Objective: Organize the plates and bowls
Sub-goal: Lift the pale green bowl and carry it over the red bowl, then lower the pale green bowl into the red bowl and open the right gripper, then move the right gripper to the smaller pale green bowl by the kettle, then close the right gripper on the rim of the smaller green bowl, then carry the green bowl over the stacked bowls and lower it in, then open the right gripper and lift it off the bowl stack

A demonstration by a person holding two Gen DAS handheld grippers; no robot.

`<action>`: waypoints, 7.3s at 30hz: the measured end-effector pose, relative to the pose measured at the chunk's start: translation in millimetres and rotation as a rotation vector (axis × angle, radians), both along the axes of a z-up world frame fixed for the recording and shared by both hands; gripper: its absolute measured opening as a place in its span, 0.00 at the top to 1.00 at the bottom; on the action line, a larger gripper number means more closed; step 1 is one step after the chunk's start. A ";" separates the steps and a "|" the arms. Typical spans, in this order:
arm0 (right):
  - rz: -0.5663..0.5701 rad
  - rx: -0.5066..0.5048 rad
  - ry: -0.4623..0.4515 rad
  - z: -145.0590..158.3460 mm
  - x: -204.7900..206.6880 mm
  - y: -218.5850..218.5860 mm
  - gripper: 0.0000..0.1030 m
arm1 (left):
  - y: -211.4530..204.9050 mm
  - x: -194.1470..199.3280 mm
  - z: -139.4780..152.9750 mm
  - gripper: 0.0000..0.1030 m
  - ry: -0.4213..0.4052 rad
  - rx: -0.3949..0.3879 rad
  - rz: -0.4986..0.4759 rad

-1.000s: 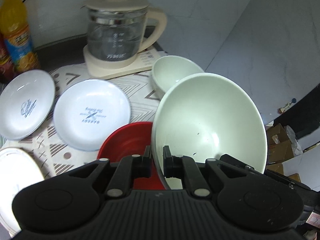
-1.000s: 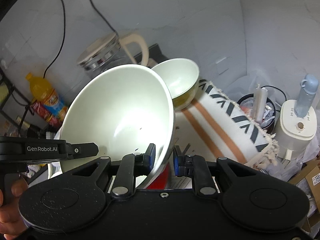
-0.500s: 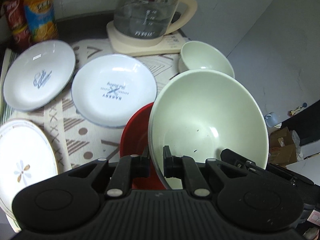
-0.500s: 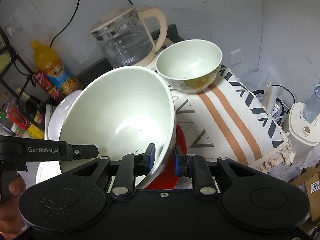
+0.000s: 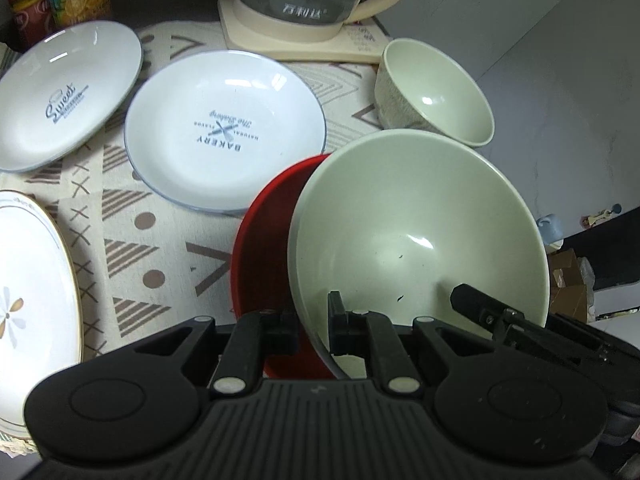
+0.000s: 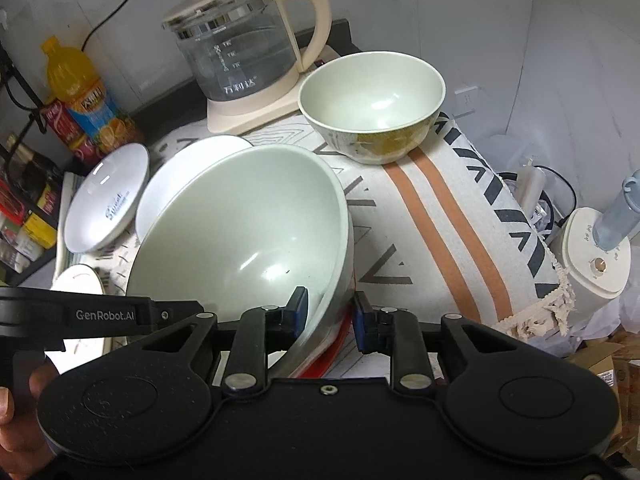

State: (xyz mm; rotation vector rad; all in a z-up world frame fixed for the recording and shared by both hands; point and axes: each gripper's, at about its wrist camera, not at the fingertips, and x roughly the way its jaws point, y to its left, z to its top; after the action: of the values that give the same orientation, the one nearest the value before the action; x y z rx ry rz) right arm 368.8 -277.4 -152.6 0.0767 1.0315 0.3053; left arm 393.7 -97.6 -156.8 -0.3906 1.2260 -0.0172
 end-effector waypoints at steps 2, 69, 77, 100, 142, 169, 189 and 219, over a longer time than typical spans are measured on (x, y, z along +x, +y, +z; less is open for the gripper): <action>0.010 -0.021 -0.013 0.0 1.3 2.9 0.78 | -0.4 0.9 -3.3 0.90 0.007 0.001 0.001; -0.147 0.148 -0.118 31.3 85.2 -61.3 0.00 | -14.9 82.9 69.9 0.11 -0.205 0.122 0.016; -0.184 0.130 -0.074 12.0 121.6 -56.3 0.00 | -17.4 127.9 56.2 0.11 -0.204 0.122 -0.033; -0.212 0.101 0.063 -46.4 170.2 -50.4 0.52 | -32.3 207.1 -29.0 0.64 -0.002 0.037 -0.076; -0.096 0.169 -0.170 45.5 71.8 -45.9 0.77 | -28.3 87.1 78.1 0.83 -0.216 0.030 -0.008; -0.007 0.174 -0.190 49.0 -18.1 -42.7 0.77 | -27.0 -30.6 88.4 0.81 -0.257 0.029 0.088; 0.078 0.102 -0.118 18.1 -23.6 -15.3 0.75 | -6.2 -47.1 44.8 0.79 -0.137 0.026 0.173; 0.114 0.076 -0.111 13.1 -49.2 1.2 0.39 | 27.2 -84.3 62.6 0.33 -0.208 0.084 0.253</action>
State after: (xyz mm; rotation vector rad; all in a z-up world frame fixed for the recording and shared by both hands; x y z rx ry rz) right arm 319.7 -276.2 -139.5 0.0695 0.9158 0.4477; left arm 309.4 -70.4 -94.2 -0.4562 0.9624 0.2057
